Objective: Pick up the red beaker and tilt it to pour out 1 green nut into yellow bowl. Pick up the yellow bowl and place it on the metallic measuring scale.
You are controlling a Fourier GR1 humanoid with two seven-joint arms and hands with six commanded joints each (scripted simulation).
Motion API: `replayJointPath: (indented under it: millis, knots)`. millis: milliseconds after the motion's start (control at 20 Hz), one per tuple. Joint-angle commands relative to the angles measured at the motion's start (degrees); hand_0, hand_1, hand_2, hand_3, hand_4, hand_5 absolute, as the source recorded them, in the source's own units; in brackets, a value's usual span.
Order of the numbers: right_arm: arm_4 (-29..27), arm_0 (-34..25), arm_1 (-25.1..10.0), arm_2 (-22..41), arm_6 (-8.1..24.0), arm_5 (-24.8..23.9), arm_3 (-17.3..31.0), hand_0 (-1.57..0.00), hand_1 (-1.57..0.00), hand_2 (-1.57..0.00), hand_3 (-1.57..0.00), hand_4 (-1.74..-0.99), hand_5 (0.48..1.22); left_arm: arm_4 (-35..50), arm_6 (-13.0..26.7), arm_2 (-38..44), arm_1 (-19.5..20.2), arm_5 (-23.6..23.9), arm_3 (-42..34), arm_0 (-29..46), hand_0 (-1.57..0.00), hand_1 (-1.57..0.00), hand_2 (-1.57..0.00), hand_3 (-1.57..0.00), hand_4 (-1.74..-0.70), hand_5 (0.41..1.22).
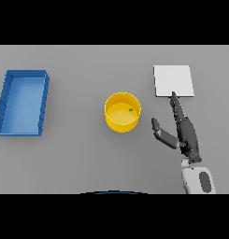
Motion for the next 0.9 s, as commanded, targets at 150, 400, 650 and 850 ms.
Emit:
replayJointPath:
  millis: [150, 400, 650, 850]
  knots:
    - [1.1, 0.4, -0.5, 0.7, -1.1, 0.1, -0.5, 0.0, 0.0, 0.0, 0.0, -1.181, 0.687, 7.6, 4.6, 3.2, 2.8, 3.8, -7.4, 8.1, -1.57, -1.57, -1.57, -1.49, -1.74, 1.221]
    - [2.3, 1.0, -1.1, 1.0, -1.0, -0.1, -0.6, 0.0, 0.0, 0.0, 0.0, -1.199, 0.707, 16.4, 12.5, 4.0, 4.7, 11.2, -24.4, 22.5, -1.57, -1.57, -1.57, -1.37, -1.74, 1.221]
    - [1.9, 0.2, -1.3, 0.4, -0.4, -0.3, -0.4, 0.0, 0.0, 0.0, 0.0, -1.201, 0.696, 22.1, 16.8, 3.3, 7.4, 19.0, -39.9, 35.6, -1.57, -1.57, -1.57, -1.4, -1.74, 1.221]
    - [2.0, 0.5, -0.4, 0.9, -0.8, -0.6, 0.1, 0.0, 0.0, 0.0, 0.0, -1.177, 0.686, 24.3, 20.5, 0.6, 8.4, 23.0, -47.3, 40.8, -1.57, -1.57, -1.57, -1.39, -1.74, 1.15]
